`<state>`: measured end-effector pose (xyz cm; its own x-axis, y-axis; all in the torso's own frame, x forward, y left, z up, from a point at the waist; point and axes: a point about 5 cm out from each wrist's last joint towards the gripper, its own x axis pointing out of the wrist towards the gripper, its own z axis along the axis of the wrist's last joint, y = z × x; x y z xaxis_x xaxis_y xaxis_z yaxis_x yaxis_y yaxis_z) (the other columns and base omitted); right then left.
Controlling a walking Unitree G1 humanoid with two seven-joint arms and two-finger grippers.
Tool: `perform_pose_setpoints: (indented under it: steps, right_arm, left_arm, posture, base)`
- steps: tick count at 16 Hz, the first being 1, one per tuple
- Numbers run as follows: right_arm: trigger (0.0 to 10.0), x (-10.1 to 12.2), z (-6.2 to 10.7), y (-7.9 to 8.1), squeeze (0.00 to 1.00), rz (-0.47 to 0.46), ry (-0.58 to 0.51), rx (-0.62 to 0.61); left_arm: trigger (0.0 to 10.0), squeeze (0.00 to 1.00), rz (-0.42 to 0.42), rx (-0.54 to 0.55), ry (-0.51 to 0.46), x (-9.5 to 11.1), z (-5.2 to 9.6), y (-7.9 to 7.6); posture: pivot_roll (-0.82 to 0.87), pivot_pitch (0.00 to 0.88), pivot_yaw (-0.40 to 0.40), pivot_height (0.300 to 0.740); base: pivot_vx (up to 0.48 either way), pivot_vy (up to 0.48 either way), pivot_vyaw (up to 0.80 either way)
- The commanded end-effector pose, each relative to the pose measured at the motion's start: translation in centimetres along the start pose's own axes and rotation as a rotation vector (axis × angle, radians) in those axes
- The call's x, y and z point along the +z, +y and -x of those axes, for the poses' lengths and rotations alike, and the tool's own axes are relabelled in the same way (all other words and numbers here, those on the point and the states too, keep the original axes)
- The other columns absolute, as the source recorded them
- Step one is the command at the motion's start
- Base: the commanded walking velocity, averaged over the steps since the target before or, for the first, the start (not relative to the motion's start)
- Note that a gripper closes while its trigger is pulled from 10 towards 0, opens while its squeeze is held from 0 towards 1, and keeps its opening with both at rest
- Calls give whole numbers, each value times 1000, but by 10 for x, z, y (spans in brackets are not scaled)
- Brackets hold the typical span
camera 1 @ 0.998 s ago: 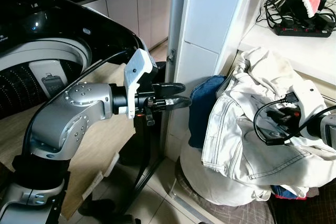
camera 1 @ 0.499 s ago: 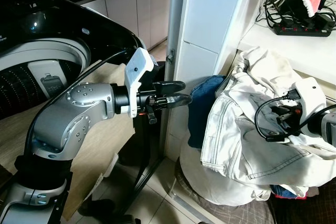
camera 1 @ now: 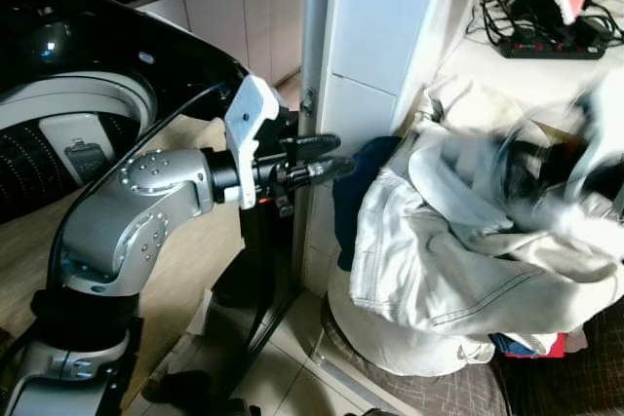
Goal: Clothes washing
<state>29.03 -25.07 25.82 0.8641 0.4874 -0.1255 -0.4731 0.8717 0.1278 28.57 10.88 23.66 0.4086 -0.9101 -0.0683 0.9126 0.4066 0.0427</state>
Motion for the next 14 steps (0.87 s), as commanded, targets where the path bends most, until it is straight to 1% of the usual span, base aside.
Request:
perform_pose_setpoints:
  steps: [1, 2, 3, 4, 5, 6, 7, 8, 9, 10, 11, 12, 13, 14]
  right_arm:
    - [0, 28, 6, 13, 0, 19, -137, 102]
    - [0, 59, 15, 27, 0, 7, -302, 225]
    - [0, 70, 19, 32, 0, 0, -364, 270]
    - [0, 77, 22, 35, 0, -6, -404, 297]
    - [0, 86, 25, 38, 0, -25, -461, 326]
    - [0, 99, 30, 42, 0, -68, -546, 369]
    - [0, 104, 32, 44, 0, -82, -576, 389]
    - [0, 106, 33, 45, 0, -92, -590, 402]
    - [0, 104, 32, 48, 0, -113, -578, 416]
    - [0, 101, 29, 49, 0, -126, -569, 425]
    - [0, 95, 23, 55, 0, -141, -541, 442]
    - [0, 92, 20, 58, 0, -148, -530, 449]
    - [0, 88, 15, 62, 0, -166, -510, 451]
    - [0, 83, 11, 64, 0, -177, -488, 450]
  left_arm:
    - [10000, 0, -45, 6, -36, 11, -1, -1]
    - [10000, 0, -80, 48, -123, 25, -4, 1]
    - [10000, 0, -105, 84, -188, 35, -6, 3]
    - [10000, 0, -119, 114, -240, 42, -7, 4]
    - [10000, 0, -119, 136, -326, 55, -9, 5]
    - [10000, 0, -85, 142, -459, 74, -12, 3]
    - [10000, 24, -70, 142, -514, 82, -13, 2]
    - [10000, 24, -62, 144, -542, 86, -14, 1]
    - [10000, 1000, -61, 87, -599, 95, -19, -7]
    - [10000, 1000, -56, 47, -609, 97, -24, -12]
    - [10000, 1000, -61, 23, -602, 95, -34, -18]
    - [10000, 1000, -55, 8, -598, 94, -38, -21]
    - [10000, 1000, -12, -25, -599, 92, -46, -27]
    - [10000, 145, 16, -67, -598, 91, -52, -33]
  posture:
    - [-65, 20, -42, 740]
    - [-64, 18, -45, 740]
    - [-64, 18, -45, 740]
    - [-64, 18, -45, 740]
    - [-62, 17, -49, 740]
    - [-62, 18, -49, 740]
    - [-62, 18, -49, 740]
    - [-62, 18, -50, 740]
    - [-63, 17, -51, 740]
    - [-62, 17, -52, 740]
    - [-61, 16, -53, 740]
    - [-63, 16, -52, 740]
    - [-63, 16, -52, 740]
    - [-63, 16, -52, 740]
  base:
    - [0, 0, 0]
    - [0, 0, 0]
    - [0, 0, 0]
    - [0, 0, 0]
    - [0, 0, 0]
    - [0, 0, 0]
    - [0, 0, 0]
    - [0, 0, 0]
    - [0, 0, 0]
    - [0, 0, 0]
    - [0, 0, 0]
    - [0, 0, 0]
    - [0, 0, 0]
    - [0, 0, 0]
